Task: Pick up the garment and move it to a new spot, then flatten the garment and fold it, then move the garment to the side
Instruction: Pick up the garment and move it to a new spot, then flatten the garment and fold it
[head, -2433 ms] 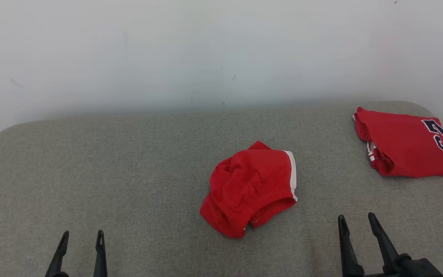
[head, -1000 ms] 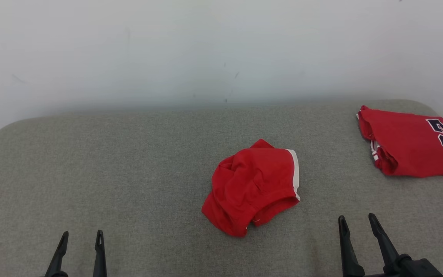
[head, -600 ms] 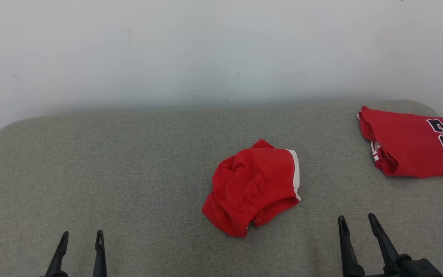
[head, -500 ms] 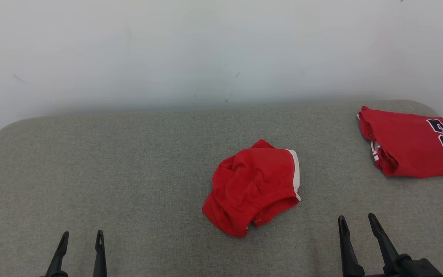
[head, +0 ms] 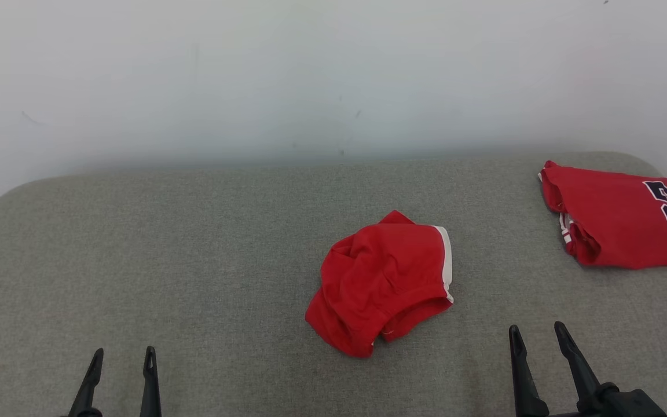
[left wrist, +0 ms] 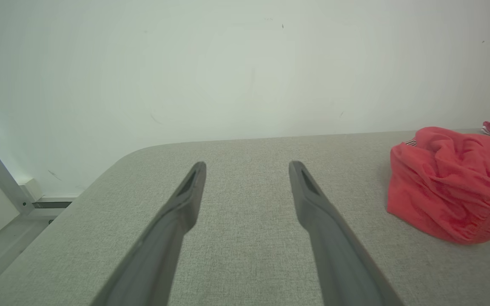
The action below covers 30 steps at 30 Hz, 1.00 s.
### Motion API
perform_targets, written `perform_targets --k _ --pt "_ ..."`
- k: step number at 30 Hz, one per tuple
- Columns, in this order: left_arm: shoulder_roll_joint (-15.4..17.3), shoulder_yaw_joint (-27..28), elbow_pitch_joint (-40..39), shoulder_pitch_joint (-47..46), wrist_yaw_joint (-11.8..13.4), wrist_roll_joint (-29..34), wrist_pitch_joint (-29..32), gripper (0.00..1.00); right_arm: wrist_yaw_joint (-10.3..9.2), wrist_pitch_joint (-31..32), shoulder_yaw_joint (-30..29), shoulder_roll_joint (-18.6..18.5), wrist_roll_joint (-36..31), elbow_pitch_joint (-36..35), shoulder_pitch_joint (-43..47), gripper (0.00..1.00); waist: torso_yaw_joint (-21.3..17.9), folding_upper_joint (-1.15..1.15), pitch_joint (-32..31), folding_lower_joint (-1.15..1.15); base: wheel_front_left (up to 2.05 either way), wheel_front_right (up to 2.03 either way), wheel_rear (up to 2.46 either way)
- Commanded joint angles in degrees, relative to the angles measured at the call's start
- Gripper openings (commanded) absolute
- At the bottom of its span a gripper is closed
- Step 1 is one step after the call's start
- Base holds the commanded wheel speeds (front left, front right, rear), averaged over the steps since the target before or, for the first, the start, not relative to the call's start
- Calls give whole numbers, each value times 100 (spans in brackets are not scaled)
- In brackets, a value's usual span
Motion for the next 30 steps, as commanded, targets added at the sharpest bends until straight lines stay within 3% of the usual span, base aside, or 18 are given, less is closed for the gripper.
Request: perform_targets --k 1,17,30 --pt "-4 8 14 -54 13 -28 -38 100 -16 6 3 18 -7 -4 53 100 5 0 0 0 0 0 0" --pt "-122 -196 -18 -203 -63 17 -7 100 -16 -6 15 17 22 24 -21 100 -28 0 103 0 0 0 0" --pt "-817 -1351 917 -1386 -878 277 67 100 -16 -61 145 18 118 70 -329 100 -780 0 680 0 0 0 0"
